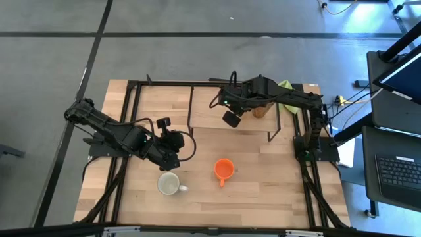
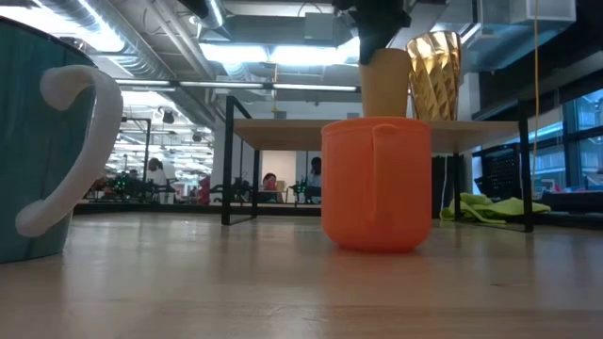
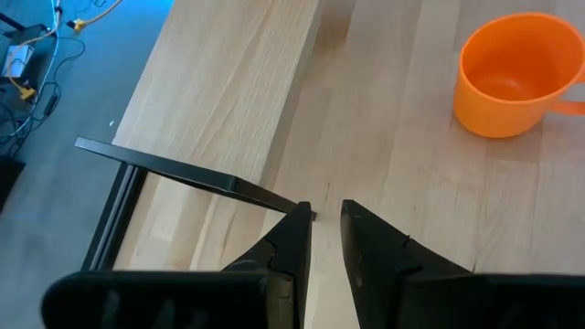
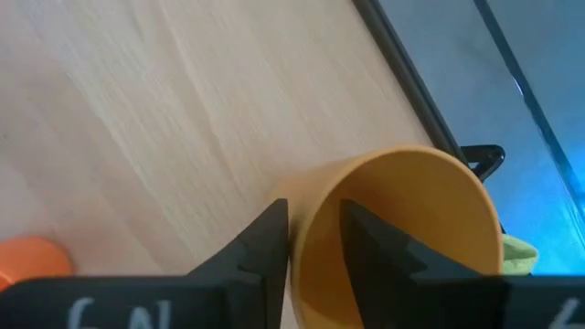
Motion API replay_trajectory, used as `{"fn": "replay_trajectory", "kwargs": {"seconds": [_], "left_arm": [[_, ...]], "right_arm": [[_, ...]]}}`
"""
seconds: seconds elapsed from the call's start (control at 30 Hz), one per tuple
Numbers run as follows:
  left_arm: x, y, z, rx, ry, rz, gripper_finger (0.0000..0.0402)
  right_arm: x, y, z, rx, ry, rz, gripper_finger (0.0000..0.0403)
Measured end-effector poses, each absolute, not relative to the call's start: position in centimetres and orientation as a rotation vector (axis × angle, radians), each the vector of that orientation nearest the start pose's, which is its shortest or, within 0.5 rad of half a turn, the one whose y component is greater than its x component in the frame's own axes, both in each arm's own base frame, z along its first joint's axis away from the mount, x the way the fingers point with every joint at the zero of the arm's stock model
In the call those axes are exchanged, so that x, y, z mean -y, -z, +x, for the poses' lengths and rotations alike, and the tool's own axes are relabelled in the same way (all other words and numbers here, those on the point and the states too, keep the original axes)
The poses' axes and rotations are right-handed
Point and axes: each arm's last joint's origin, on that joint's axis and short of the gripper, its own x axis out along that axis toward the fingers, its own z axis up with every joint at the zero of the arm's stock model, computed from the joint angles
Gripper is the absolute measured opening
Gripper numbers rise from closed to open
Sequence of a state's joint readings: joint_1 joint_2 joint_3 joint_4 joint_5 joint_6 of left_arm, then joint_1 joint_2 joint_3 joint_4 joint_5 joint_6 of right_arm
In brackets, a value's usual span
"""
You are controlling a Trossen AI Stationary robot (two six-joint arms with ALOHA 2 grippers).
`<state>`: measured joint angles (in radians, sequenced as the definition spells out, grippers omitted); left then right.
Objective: Stack small to large cups/mugs on shelf
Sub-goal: Put the yellow cup on the shelf, then put the blue mug on the shelf
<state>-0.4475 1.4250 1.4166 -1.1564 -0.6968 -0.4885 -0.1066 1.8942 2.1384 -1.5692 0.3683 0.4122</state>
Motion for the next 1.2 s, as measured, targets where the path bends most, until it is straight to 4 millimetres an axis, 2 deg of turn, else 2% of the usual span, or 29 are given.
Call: {"fn": "replay_trajectory", "kwargs": {"seconds": [0.43, 1.03, 1.2], "left_arm": [[9.69, -34.0, 24.49, -0.882, -0.447, 0.177, 0.0057], [9.67, -34.0, 24.49, -0.88, -0.452, 0.167, 0.0057], [9.38, -34.06, 24.92, -0.881, -0.426, 0.137, 0.0057]], "right_arm": [[5.76, -38.01, 34.88, -1.189, 0.669, 0.17, 0.0103], [5.63, -37.94, 34.84, -1.21, 0.633, 0.166, 0.0103], [5.15, -38.8, 34.65, -1.194, 0.622, 0.149, 0.0103]]}}
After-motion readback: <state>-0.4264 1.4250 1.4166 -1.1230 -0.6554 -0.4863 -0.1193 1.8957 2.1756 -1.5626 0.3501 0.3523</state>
